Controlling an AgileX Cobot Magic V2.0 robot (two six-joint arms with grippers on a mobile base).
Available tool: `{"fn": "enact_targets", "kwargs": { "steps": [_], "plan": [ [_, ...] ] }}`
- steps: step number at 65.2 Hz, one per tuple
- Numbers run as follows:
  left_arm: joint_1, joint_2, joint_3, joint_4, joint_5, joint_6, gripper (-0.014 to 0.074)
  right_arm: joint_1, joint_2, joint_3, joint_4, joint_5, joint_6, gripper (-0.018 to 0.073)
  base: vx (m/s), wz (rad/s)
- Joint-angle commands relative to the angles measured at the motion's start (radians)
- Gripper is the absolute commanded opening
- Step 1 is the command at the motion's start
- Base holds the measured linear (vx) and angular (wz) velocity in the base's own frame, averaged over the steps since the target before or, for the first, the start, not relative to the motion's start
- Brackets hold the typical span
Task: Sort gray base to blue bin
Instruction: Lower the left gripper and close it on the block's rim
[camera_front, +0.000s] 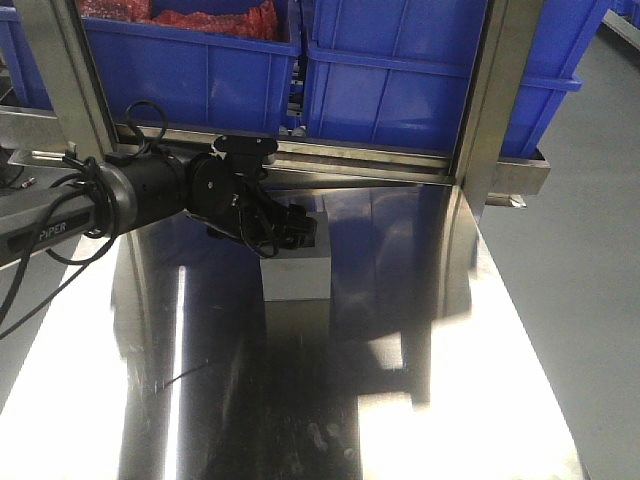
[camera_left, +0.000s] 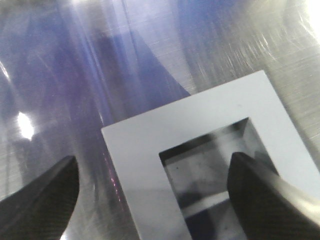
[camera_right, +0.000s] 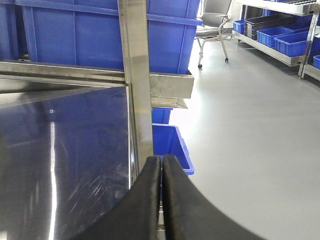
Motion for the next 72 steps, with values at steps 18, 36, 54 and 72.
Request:
{"fn": "enact_targets", "kwargs": {
  "steps": [18, 36, 54, 72],
  "plan": [
    [-0.005, -0.047, -0.026, 0.008, 0.007, 0.003, 0.0435, 0.000, -0.002, 0.002, -0.008, -0.074, -0.013, -0.0005, 0.00, 0.00],
    [-0.005, -0.047, -0.026, 0.008, 0.015, 0.005, 0.0164, 0.000, -0.002, 0.002, -0.008, -0.074, -0.013, -0.0005, 0.00, 0.00],
    [-0.005, -0.056, -0.026, 0.058, 0.014, 0.005, -0.0009, 0.000, -0.002, 0.002, -0.008, -0.074, -0.013, -0.0005, 0.00, 0.00],
    [-0.005, -0.160, 0.000, 0.099, -0.053, 0.005, -0.0008, 0.000, -0.002, 0.002, -0.008, -0.075, -0.013, -0.0005, 0.00, 0.00]
  ]
}}
